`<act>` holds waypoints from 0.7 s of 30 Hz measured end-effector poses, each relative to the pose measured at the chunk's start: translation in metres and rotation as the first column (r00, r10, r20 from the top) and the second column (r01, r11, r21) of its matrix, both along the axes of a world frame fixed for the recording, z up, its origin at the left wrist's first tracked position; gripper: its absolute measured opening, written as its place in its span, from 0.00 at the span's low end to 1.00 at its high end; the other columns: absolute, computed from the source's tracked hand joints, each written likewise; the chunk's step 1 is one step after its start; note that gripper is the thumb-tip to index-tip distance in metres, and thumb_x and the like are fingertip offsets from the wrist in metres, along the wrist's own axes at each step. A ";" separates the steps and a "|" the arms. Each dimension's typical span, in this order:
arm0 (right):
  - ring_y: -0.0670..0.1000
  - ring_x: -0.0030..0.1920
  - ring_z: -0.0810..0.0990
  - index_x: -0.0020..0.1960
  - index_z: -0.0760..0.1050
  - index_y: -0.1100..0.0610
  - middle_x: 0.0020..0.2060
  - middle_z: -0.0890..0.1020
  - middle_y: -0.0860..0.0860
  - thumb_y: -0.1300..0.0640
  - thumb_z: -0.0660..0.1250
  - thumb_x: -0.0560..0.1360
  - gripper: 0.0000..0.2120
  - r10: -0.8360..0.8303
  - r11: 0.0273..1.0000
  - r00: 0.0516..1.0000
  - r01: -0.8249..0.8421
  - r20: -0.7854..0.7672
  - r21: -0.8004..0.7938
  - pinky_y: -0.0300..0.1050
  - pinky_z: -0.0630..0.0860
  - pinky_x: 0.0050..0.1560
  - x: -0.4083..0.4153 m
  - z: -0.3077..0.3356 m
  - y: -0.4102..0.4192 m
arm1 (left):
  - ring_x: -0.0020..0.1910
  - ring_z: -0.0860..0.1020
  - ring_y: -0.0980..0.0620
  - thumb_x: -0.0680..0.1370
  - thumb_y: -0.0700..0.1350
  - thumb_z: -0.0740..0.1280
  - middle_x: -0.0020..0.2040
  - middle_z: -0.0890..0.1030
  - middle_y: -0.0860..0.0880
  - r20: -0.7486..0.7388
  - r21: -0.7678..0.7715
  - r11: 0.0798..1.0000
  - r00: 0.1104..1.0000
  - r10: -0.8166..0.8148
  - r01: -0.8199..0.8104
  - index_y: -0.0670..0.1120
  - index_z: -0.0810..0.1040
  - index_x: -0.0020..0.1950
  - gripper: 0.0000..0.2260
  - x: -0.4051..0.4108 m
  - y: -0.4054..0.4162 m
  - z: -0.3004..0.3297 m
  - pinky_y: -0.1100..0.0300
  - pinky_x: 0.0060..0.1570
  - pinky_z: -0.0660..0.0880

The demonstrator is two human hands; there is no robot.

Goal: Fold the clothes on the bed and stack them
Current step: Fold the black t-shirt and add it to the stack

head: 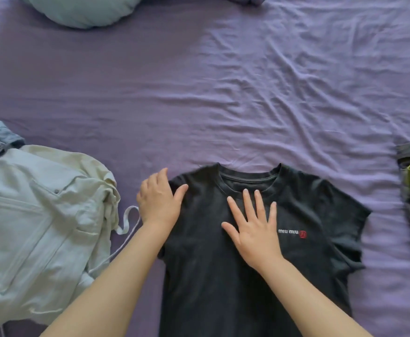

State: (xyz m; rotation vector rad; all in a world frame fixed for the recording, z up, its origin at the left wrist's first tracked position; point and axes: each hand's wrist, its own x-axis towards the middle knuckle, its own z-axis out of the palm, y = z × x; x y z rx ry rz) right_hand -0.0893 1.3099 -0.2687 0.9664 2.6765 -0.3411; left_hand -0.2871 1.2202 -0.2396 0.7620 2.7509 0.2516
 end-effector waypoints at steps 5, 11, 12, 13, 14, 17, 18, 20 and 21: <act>0.59 0.75 0.34 0.75 0.35 0.45 0.77 0.43 0.57 0.32 0.35 0.76 0.32 -0.036 0.998 0.999 0.033 0.041 0.060 0.67 0.38 0.71 -0.012 0.000 -0.007 | 0.60 0.74 0.41 0.74 0.58 0.68 0.58 0.79 0.44 0.197 -0.084 0.991 0.973 0.123 -0.108 0.47 0.77 0.62 0.21 -0.023 -0.032 0.005 0.50 0.57 0.71; 0.62 0.76 0.52 0.75 0.59 0.46 0.75 0.59 0.57 0.32 0.47 0.75 0.32 0.225 0.974 0.973 -0.226 -0.048 -0.019 0.72 0.50 0.68 -0.016 0.000 -0.078 | 0.52 0.77 0.40 0.79 0.50 0.64 0.52 0.80 0.45 0.123 0.062 0.998 0.992 0.014 -0.021 0.47 0.75 0.54 0.09 -0.034 -0.031 0.005 0.50 0.48 0.72; 0.62 0.76 0.47 0.76 0.53 0.45 0.76 0.54 0.57 0.31 0.44 0.75 0.33 0.211 0.977 0.977 -0.211 -0.016 -0.003 0.73 0.45 0.69 -0.020 -0.005 -0.082 | 0.54 0.76 0.41 0.79 0.51 0.63 0.54 0.79 0.45 0.084 0.023 1.000 0.996 -0.020 0.018 0.48 0.76 0.56 0.10 -0.034 -0.031 0.004 0.50 0.50 0.71; 0.61 0.76 0.41 0.76 0.46 0.43 0.76 0.47 0.56 0.30 0.40 0.75 0.34 0.195 0.981 0.981 -0.195 0.019 0.023 0.73 0.39 0.69 -0.023 -0.009 -0.084 | 0.56 0.75 0.42 0.79 0.51 0.64 0.57 0.78 0.45 0.048 -0.007 0.999 0.998 -0.044 0.044 0.49 0.75 0.60 0.12 -0.031 -0.032 0.003 0.50 0.53 0.70; 0.60 0.75 0.35 0.75 0.39 0.43 0.75 0.41 0.55 0.29 0.36 0.74 0.34 0.189 0.981 0.981 -0.191 0.053 0.040 0.72 0.34 0.68 -0.025 -0.011 -0.085 | 0.60 0.72 0.42 0.78 0.51 0.65 0.61 0.75 0.45 0.020 -0.012 0.998 0.998 -0.053 0.053 0.49 0.74 0.64 0.15 -0.026 -0.037 0.003 0.50 0.57 0.68; 0.58 0.75 0.32 0.75 0.35 0.43 0.75 0.39 0.54 0.29 0.35 0.74 0.34 0.174 0.983 0.982 -0.178 0.068 0.049 0.70 0.33 0.69 -0.016 -0.006 -0.088 | 0.69 0.64 0.41 0.76 0.51 0.68 0.70 0.67 0.42 -0.029 0.136 0.990 0.999 -0.036 0.039 0.46 0.68 0.71 0.24 0.014 -0.061 0.007 0.49 0.67 0.61; 0.59 0.76 0.36 0.76 0.40 0.44 0.76 0.43 0.55 0.29 0.38 0.75 0.34 0.164 0.986 0.985 -0.166 0.058 0.033 0.69 0.37 0.70 -0.008 -0.001 -0.093 | 0.70 0.63 0.41 0.76 0.51 0.69 0.70 0.65 0.41 -0.031 0.191 0.981 0.999 -0.026 0.032 0.45 0.67 0.71 0.26 0.031 -0.072 0.009 0.48 0.69 0.60; 0.61 0.77 0.46 0.76 0.51 0.46 0.76 0.53 0.57 0.32 0.45 0.76 0.33 0.149 0.989 0.989 -0.149 0.021 -0.007 0.69 0.46 0.71 0.022 0.006 -0.110 | 0.71 0.63 0.43 0.75 0.52 0.70 0.70 0.65 0.42 0.056 0.271 0.962 0.998 0.024 -0.038 0.44 0.65 0.73 0.30 0.063 -0.095 0.011 0.49 0.70 0.61; 0.61 0.76 0.49 0.76 0.55 0.47 0.76 0.57 0.58 0.33 0.48 0.76 0.32 0.136 0.990 0.991 -0.136 0.011 -0.026 0.69 0.50 0.70 0.041 0.008 -0.122 | 0.70 0.64 0.45 0.74 0.52 0.71 0.70 0.66 0.42 0.142 0.291 0.950 0.987 0.072 -0.112 0.43 0.64 0.73 0.31 0.077 -0.106 0.011 0.51 0.69 0.62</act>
